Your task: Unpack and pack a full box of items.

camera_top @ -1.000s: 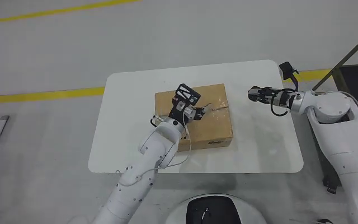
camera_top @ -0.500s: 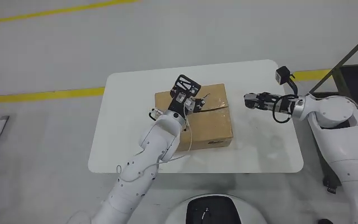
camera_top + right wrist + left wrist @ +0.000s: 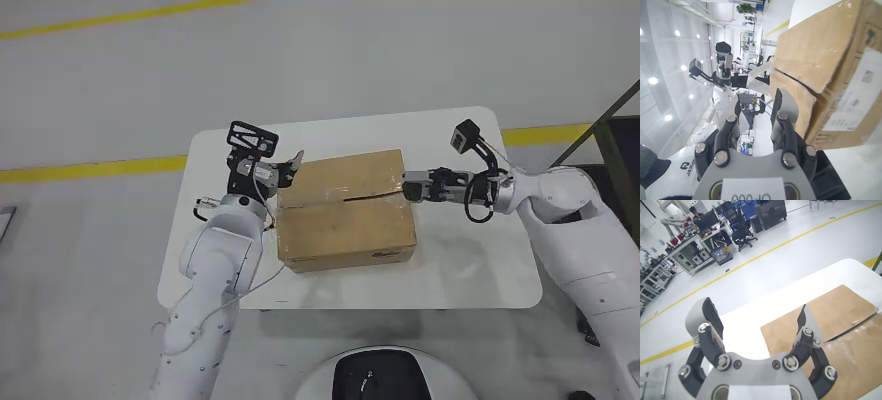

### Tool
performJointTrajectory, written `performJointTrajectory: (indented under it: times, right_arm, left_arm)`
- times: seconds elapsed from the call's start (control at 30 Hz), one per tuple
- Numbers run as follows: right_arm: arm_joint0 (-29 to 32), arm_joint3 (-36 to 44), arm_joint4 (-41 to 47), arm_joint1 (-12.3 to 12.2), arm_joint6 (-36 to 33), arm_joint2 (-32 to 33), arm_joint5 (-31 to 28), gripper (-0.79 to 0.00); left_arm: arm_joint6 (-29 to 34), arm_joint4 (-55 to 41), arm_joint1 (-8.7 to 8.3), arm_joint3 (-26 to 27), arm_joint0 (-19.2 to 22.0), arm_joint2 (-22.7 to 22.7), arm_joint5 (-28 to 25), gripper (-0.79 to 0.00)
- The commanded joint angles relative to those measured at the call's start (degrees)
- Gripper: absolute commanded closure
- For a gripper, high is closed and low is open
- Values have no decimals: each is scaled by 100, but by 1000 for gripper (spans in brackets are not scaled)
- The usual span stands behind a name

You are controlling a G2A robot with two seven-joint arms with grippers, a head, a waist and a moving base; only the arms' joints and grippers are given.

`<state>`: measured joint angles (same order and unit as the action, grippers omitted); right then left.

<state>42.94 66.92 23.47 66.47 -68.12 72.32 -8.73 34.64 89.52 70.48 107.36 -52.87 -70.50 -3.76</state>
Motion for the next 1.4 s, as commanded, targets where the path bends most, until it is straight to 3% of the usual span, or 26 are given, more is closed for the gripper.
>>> performJointTrajectory:
  times: [0.0, 0.1, 0.23, 0.4, 0.67, 0.83, 0.93, 1.0, 1.07, 1.1, 1.13, 1.37]
  right_arm:
    - [-105, -25, 36, 54, 7, -232, -68, -385]
    - [-304, -92, -233, 124, -37, -598, -268, -409]
    - [-544, -289, -476, 231, -27, -1012, -898, -767]
    - [-951, -778, -951, 355, 45, -1453, -1439, -785]
    - [-1568, -1325, -1397, 624, 227, -2140, -1974, -776]
    - [-1903, -1704, -1426, 839, 339, -2537, -2214, -656]
    - [-2046, -1950, -1282, 963, 325, -2707, -2377, -382]
    - [-2129, -2112, -1200, 1036, 284, -2802, -2459, -332]
    - [-2179, -2284, -1013, 1097, 200, -2851, -2564, -182]
    - [-2217, -2369, -986, 1122, 161, -2878, -2594, -34]
    - [-2248, -2443, -950, 1146, 141, -2898, -2623, 0]
    - [-2392, -2771, -638, 1246, -103, -2943, -2639, 0]
  left_arm:
    - [121, 186, -45, 200, -214, -222, -155, -785]
    - [373, 238, -103, 504, -613, -588, -343, -785]
    - [491, 603, -187, 835, -1199, -929, -784, -785]
    - [511, 691, -237, 1166, -1671, -1208, -1099, -785]
    - [513, 694, -239, 1181, -1690, -1222, -1110, -785]
    - [513, 694, -239, 1181, -1690, -1222, -1110, -785]
    - [513, 694, -239, 1181, -1690, -1222, -1110, -785]
    - [513, 694, -239, 1181, -1690, -1222, -1110, -785]
    - [513, 694, -239, 1181, -1690, -1222, -1110, -785]
    - [513, 694, -239, 1181, -1690, -1222, -1110, -785]
    - [513, 694, -239, 1181, -1690, -1222, -1110, -785]
    - [513, 694, -239, 1181, -1690, -1222, -1110, -785]
